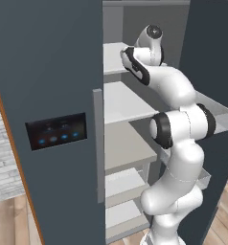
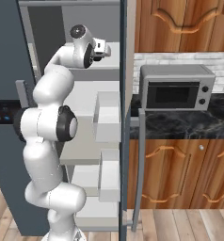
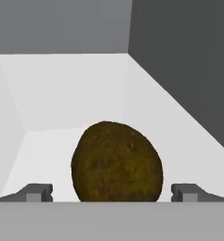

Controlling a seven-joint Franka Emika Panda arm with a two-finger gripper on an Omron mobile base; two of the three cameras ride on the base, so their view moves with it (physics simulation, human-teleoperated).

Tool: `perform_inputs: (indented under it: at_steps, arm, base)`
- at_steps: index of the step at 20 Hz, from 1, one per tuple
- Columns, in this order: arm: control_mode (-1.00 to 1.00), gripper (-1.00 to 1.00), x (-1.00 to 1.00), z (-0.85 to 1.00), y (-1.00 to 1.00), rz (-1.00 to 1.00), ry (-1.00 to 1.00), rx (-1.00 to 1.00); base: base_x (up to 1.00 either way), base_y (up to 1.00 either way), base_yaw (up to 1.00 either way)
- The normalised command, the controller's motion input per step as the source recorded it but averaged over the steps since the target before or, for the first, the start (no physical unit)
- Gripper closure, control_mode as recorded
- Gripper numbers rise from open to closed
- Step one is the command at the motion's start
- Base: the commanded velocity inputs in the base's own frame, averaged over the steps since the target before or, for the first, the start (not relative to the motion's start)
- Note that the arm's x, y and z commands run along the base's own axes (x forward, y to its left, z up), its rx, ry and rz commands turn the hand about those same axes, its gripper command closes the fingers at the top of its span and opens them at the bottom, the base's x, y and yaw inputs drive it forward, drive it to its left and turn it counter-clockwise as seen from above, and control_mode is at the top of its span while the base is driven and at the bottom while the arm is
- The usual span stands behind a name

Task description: Place the cold items (avocado and tangerine) from the fridge in one tupperware on the dining counter. Place the warm items (kebab skewer and hot dog) in the stove area in another tupperware.

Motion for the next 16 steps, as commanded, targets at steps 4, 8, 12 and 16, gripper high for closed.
perform_inputs:
  at_steps: [4, 8, 12, 16]
  arm:
    - [-1.0, -1.0, 0.33, -0.13, 0.0, 0.0, 0.02, 0.0]
    - [-1.0, 1.0, 0.28, -0.24, 0.02, 0.0, 0.08, -0.07]
    - [-1.0, 1.0, 0.11, -0.19, 0.05, 0.0, 0.04, -0.08]
    - [-1.0, 1.0, -0.15, -0.09, 0.0, 0.0, -0.01, -0.02]
  base:
    - [0.0, 0.0, 0.0]
    - [0.0, 0.0, 0.0]
    - [0.0, 0.0, 0.0]
    - [0.0, 0.0, 0.0]
